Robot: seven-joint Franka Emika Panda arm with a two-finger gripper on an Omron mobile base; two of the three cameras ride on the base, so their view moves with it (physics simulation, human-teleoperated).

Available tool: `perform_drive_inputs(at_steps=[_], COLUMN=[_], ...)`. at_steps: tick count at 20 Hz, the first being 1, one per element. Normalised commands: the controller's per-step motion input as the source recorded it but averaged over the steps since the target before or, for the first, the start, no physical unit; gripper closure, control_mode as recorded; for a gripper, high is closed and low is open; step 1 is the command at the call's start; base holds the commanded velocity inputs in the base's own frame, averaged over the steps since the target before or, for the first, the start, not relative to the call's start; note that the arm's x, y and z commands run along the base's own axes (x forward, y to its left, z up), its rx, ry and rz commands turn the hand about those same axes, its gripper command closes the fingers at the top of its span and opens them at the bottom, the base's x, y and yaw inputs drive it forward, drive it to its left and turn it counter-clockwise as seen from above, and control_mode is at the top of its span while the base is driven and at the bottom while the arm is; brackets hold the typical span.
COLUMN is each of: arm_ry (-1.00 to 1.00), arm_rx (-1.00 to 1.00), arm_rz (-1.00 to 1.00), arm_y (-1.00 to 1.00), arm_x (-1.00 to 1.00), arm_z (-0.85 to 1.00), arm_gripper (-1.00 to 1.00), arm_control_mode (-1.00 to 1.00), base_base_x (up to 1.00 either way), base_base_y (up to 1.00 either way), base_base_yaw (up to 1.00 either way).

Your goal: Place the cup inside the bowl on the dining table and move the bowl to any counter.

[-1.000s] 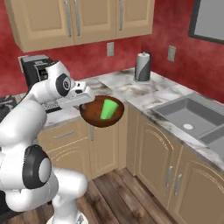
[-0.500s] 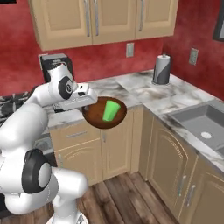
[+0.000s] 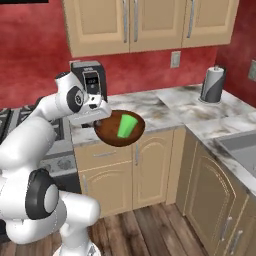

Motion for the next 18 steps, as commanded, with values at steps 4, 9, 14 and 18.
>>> perform_drive_inputs(at_steps=[4,9,14,18], arm_ry=[0.00,0.00,0.00,0.00], arm_rx=[0.00,0.00,0.00,0.00], arm_rz=[0.00,0.00,0.00,0.00], arm_y=[0.00,0.00,0.00,0.00], arm_x=[0.00,0.00,0.00,0.00], arm_z=[0.00,0.00,0.00,0.00], arm_gripper=[1.00,1.00,1.00,1.00], arm_control_mode=[1.00,1.00,1.00,1.00], base_base_x=[0.68,0.39,0.11,0.01], base_base_y=[-0.23,-0.35,-0.58,-0.73], base_base_yaw=[0.30,0.23,0.08,0.00])
